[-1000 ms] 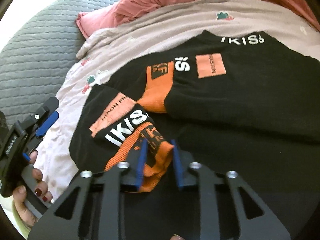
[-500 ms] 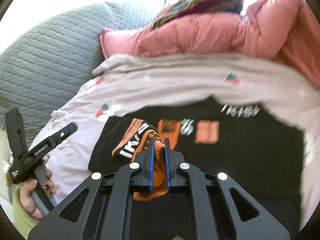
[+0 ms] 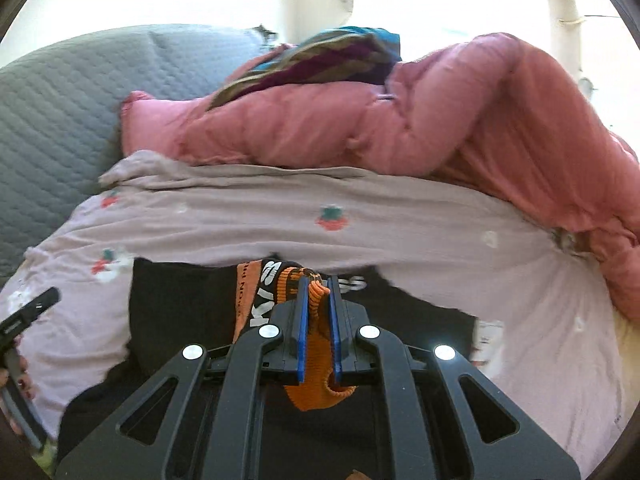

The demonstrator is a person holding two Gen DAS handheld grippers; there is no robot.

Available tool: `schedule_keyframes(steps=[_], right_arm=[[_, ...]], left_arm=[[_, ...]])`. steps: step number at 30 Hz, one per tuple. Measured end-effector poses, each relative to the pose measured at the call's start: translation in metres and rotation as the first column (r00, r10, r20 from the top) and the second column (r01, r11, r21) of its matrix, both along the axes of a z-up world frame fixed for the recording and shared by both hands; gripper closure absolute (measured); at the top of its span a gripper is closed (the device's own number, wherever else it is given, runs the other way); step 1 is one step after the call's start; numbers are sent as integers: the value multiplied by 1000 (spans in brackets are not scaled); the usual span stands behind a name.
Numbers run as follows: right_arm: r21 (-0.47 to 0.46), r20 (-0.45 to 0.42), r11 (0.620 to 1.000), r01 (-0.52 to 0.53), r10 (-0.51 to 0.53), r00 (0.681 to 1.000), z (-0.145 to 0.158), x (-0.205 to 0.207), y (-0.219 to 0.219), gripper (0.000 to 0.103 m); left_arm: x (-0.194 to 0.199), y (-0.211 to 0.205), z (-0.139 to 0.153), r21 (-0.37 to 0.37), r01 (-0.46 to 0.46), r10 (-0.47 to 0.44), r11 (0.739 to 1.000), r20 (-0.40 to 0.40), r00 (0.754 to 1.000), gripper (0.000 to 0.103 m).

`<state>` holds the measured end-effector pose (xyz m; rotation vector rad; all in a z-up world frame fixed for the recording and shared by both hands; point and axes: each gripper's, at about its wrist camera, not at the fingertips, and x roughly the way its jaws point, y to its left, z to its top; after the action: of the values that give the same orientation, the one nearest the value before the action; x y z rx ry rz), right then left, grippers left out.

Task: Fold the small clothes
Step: 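Reposition the cuff on the shirt back and open the right tool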

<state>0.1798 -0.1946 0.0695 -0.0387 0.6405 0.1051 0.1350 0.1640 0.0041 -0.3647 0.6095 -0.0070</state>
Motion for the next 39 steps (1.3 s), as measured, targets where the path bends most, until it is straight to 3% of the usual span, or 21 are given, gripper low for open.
schedule_keyframes(steps=[8, 19, 22, 25, 30, 34, 36, 39], right_arm=[[24, -65, 993, 116, -114, 991, -28, 9, -48, 95], [20, -118, 991, 133, -130, 984, -53, 11, -57, 95], [6, -129, 990, 138, -136, 982, -57, 13, -60, 95], [-3, -148, 990, 141, -140, 979, -61, 16, -62, 95], [-60, -164, 989, 132, -141, 976, -66, 19, -61, 94], [-54, -183, 986, 156, -164, 969, -71, 22, -69, 93], [-69, -166, 978, 196, -205, 965, -70, 21, -75, 87], [17, -176, 969, 246, -240, 955, -68, 14, -94, 80]], left_arm=[[3, -15, -1, 45, 36, -36, 998, 2, 999, 40], [20, -65, 19, 155, 105, -102, 982, -30, 994, 40], [42, -90, 22, 152, 133, -120, 979, -89, 989, 40], [65, -112, 20, 87, 161, -150, 983, -120, 981, 40], [87, -151, -4, 92, 258, -243, 962, -143, 959, 40], [92, -173, -32, 158, 370, -344, 915, -170, 923, 40], [95, -174, -43, 154, 382, -349, 911, -201, 915, 40], [96, -173, -57, 130, 396, -359, 909, -235, 903, 40]])
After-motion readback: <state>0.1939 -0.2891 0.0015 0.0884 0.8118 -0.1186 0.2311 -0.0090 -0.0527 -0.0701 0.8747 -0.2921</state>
